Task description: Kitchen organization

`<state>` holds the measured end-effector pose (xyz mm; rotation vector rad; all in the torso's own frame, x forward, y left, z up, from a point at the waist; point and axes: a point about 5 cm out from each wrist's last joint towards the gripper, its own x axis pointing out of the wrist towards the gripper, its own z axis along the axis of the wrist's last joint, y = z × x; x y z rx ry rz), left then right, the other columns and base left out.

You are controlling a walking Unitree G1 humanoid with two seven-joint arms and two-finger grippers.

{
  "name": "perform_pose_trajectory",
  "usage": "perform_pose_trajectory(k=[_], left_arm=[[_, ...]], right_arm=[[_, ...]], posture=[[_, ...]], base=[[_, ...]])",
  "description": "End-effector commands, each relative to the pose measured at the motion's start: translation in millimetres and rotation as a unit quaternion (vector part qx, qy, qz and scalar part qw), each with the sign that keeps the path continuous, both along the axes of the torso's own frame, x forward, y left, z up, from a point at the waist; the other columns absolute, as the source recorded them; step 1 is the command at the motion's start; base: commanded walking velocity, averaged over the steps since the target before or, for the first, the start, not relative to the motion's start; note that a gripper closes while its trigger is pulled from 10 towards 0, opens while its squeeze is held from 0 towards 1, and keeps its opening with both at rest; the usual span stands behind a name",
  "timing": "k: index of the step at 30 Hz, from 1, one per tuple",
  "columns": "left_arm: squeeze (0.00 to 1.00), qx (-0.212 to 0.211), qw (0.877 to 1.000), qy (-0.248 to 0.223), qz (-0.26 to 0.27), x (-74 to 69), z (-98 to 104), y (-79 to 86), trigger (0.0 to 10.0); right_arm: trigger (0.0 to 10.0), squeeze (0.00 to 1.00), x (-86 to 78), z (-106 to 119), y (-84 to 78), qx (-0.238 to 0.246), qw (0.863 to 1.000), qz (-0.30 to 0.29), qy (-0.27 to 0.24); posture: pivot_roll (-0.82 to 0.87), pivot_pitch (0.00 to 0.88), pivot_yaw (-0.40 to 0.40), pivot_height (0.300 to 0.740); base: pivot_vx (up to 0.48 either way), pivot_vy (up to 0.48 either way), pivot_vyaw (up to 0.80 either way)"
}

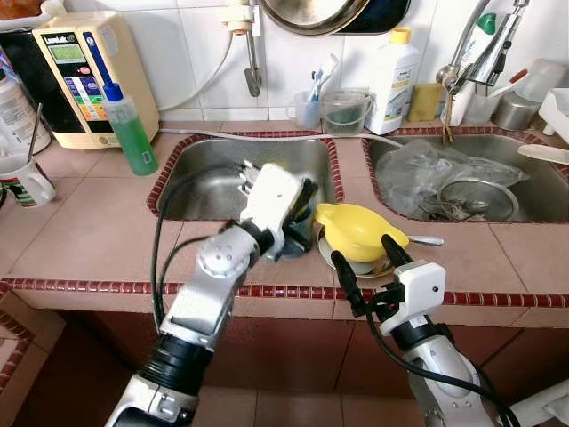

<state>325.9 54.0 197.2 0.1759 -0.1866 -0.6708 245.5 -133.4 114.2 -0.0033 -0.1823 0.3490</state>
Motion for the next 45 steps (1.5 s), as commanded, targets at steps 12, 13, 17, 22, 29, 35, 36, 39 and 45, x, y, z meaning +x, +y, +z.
perform_pose_trajectory(k=[12, 13, 17, 22, 29, 35, 36, 39, 45], left_arm=[[0.00, -0.005, 1.000, -0.016, 0.001, 0.5, 17, 12.3, 10.0], [0.00, -0.005, 1.000, -0.017, 0.000, 0.5, 17, 12.6, 10.0], [0.00, -0.011, 1.000, -0.022, -0.010, 0.0, 23, 14.5, 10.0], [0.00, -0.013, 0.999, -0.028, -0.020, -1.2, 26, 14.2, 10.0], [0.00, -0.015, 0.998, -0.039, -0.041, -3.3, 33, 12.7, 10.0], [0.00, -0.026, 0.998, -0.045, -0.040, -1.3, 41, 16.1, 10.0], [0.00, -0.027, 0.998, -0.047, -0.041, -1.1, 43, 16.7, 10.0], [0.00, -0.034, 0.997, -0.052, -0.044, 0.6, 50, 19.0, 10.0], [0.00, -0.066, 0.996, -0.050, -0.040, 5.1, 59, 24.2, 10.0]], right_arm=[[10.0, 0.00, 3.3, 7, 4.2, -0.001, 1.000, 0.013, -0.011], [10.0, 0.00, 3.4, 7, 4.1, -0.001, 1.000, 0.014, -0.011], [10.0, 0.00, 3.8, 7, 3.9, -0.003, 1.000, 0.015, -0.011], [10.0, 0.00, 3.8, 7, 4.5, -0.003, 1.000, 0.016, -0.011], [10.0, 0.00, 4.4, 7, 4.2, -0.002, 1.000, 0.014, -0.013], [10.0, 0.00, 5.4, 8, 4.0, -0.002, 1.000, 0.014, -0.014], [10.0, 0.00, 5.6, 8, 4.0, -0.002, 1.000, 0.014, -0.014], [10.0, 0.00, 6.5, 8, 4.2, -0.002, 1.000, 0.014, -0.015], [10.0, 0.00, 8.0, 9, 3.4, -0.003, 1.000, 0.013, -0.017]], posture=[[-0.08, 0.000, 0.078, 0.740], [-0.08, 0.000, 0.078, 0.740], [-0.08, 0.000, 0.077, 0.740], [-0.08, 0.000, 0.078, 0.740], [-0.08, 0.000, 0.080, 0.740], [-0.08, 0.000, 0.079, 0.740], [-0.08, 0.000, 0.079, 0.740], [-0.08, 0.000, 0.078, 0.740], [-0.08, 0.000, 0.076, 0.740]], base=[[0.000, 0.000, 0.00], [0.000, 0.000, 0.00], [0.000, 0.000, 0.00], [0.000, 0.000, 0.00], [0.000, 0.000, 0.00], [0.000, 0.000, 0.00], [0.000, 0.000, 0.00], [0.000, 0.000, 0.00], [0.000, 0.000, 0.00]])
